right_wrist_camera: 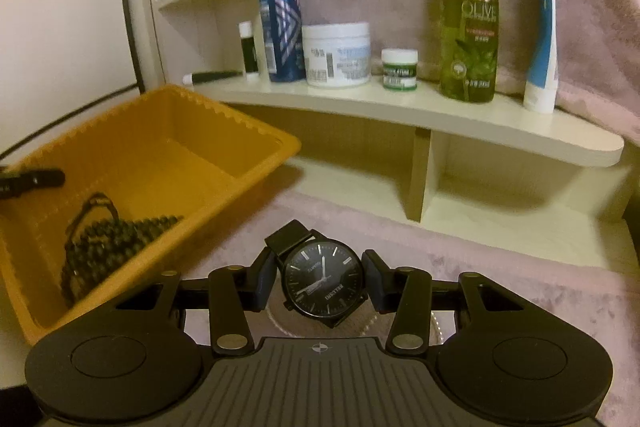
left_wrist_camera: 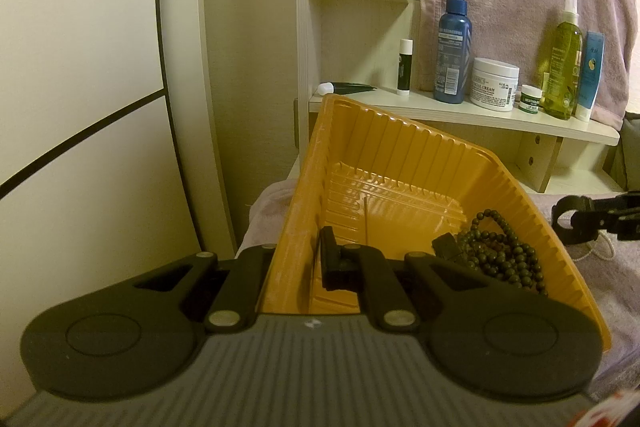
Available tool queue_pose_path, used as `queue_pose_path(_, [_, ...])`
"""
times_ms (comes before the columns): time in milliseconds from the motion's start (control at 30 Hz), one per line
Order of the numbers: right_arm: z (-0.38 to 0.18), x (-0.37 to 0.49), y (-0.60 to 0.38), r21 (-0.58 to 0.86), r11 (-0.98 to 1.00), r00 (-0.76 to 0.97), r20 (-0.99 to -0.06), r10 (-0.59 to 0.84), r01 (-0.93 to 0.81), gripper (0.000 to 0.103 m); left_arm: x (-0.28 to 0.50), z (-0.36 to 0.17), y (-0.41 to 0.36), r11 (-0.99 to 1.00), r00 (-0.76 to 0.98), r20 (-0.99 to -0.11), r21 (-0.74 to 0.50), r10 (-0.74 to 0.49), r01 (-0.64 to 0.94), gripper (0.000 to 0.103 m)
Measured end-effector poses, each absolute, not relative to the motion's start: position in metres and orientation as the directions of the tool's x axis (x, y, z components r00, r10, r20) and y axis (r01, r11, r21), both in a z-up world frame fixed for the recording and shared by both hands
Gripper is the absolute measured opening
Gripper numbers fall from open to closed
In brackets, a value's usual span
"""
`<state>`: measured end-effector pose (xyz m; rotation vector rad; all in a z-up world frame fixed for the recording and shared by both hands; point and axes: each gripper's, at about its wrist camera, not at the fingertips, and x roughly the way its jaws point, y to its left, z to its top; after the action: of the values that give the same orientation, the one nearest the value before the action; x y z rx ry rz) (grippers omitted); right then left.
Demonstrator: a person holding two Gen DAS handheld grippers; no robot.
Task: Organize jewelry
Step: 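Grasp the black watch face with the right gripper and lift it, then carry the black watch over the orange tray and open the right gripper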
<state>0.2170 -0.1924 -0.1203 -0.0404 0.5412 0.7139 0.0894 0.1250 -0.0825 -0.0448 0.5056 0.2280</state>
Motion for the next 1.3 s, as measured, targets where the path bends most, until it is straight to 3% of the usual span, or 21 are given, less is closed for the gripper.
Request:
queue_pose_path(467, [-0.068,0.190,-0.163,0.258,0.663,0.586,-0.319,0.745,-0.703,0.046,0.090,-0.081,0.125,0.973,0.851,-0.485,0.009,0.204,-0.229,0.008])
queue_pose_path(1033, [-0.101,0.192,-0.088,0.250,0.645,0.507,-0.444,0.739,-0.722,0.047,0.092,-0.081,0.124,0.974,0.852,-0.484,0.003,0.201,-0.228,0.008])
queue_pose_path(1167, [-0.097,0.188,-0.092,0.263,0.639,0.506,-0.427,0.749,-0.723,0.062,0.092,-0.081,0.124,0.973,0.850,-0.486,0.003,0.202,-0.229,0.008])
queue_pose_path(1300, [-0.090,0.183,-0.105,0.273,0.649,0.526,-0.407,0.747,-0.710,0.062,0.091,-0.081,0.124,0.973,0.851,-0.485,0.005,0.203,-0.229,0.008])
